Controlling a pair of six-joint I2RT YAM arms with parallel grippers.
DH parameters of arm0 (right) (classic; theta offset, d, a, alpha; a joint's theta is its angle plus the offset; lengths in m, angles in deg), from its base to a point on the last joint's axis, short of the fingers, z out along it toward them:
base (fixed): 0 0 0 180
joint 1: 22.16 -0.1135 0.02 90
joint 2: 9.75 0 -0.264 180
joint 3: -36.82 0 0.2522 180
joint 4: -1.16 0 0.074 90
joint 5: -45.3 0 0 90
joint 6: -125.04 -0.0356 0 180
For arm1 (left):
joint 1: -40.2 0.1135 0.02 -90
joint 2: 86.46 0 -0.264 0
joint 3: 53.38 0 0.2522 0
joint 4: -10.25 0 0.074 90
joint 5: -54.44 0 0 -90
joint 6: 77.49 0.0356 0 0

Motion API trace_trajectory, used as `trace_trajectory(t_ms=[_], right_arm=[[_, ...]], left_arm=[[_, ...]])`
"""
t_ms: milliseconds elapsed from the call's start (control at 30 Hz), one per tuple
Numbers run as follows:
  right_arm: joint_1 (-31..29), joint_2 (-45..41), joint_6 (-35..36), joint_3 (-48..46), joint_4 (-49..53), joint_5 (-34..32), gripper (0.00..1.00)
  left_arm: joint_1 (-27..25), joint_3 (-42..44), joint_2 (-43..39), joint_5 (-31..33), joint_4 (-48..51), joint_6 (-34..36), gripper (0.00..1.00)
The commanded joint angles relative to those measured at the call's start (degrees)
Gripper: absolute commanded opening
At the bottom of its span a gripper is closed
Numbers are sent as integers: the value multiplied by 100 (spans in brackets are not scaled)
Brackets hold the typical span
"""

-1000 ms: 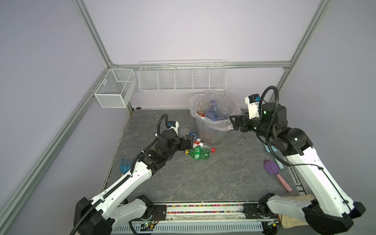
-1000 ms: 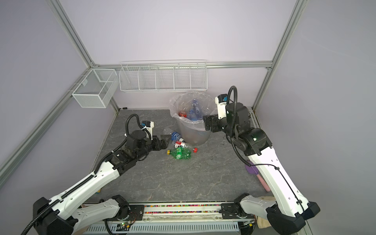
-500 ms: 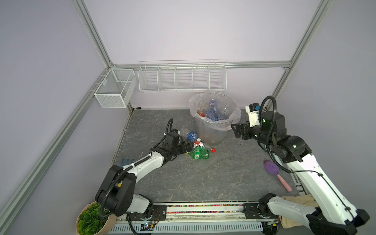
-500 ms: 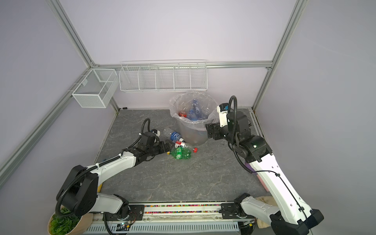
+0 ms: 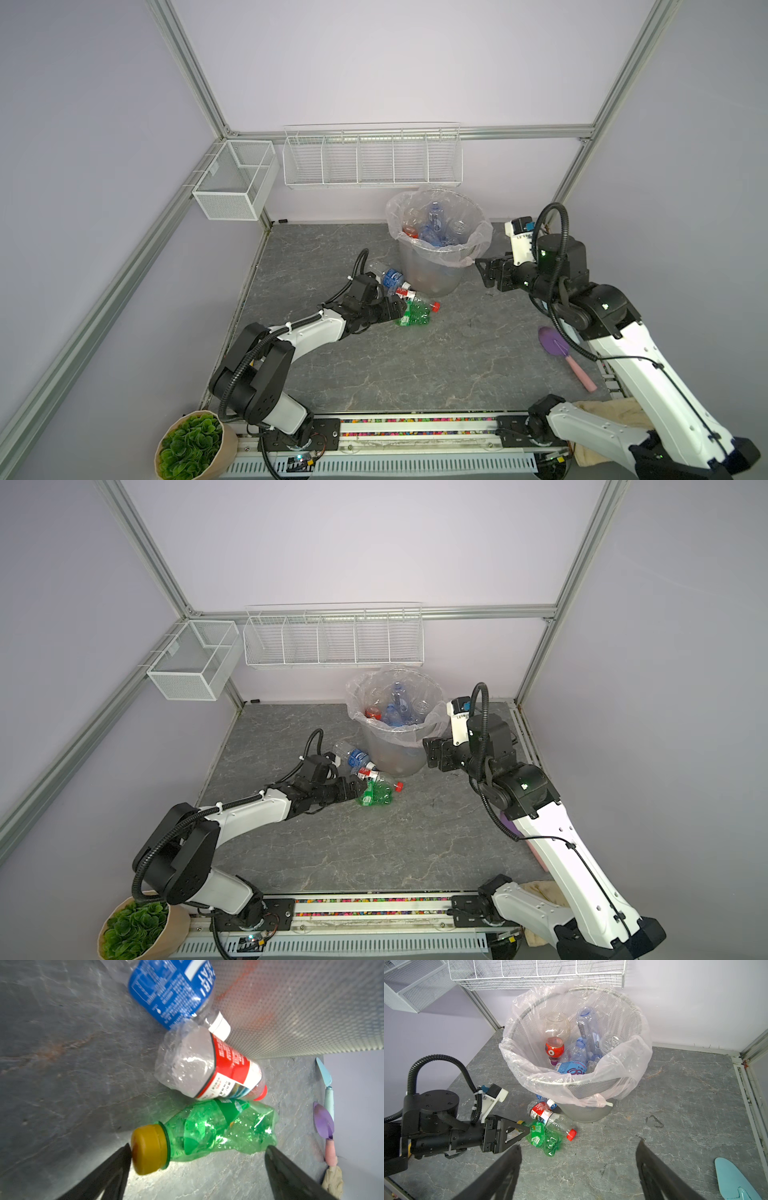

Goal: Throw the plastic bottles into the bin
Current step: 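Withdraw the right gripper from the bin while the left gripper reaches toward the green bottle, then lower the left gripper onto the green yellow-cap bottle and close it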

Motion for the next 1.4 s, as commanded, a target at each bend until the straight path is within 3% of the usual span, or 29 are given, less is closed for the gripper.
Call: trace_trajectory(t_ms=[0, 167, 467, 733, 1067, 1367], right_arm=[[38, -113, 48, -81, -87, -2, 88], [60, -290, 69, -189, -80, -69, 88], [68, -364, 46, -267, -85, -92, 89], [87, -384, 37, -312, -97, -109, 89], [103, -452, 78, -302, -44, -185, 88], [143, -486, 103, -328, -28, -226, 89]], left_arm=[[-64, -36, 58, -41, -1, 143, 99], [-391, -177, -14, -9, 260, 350, 99], [-1465, -434, 57, -229, 548, 554, 99], [-1393, -416, -456, 68, 663, 946, 99], [-1291, -1807, 613, -145, 1442, 1343, 100], [-1298, -2191, 991, 343, 1703, 1225, 100]])
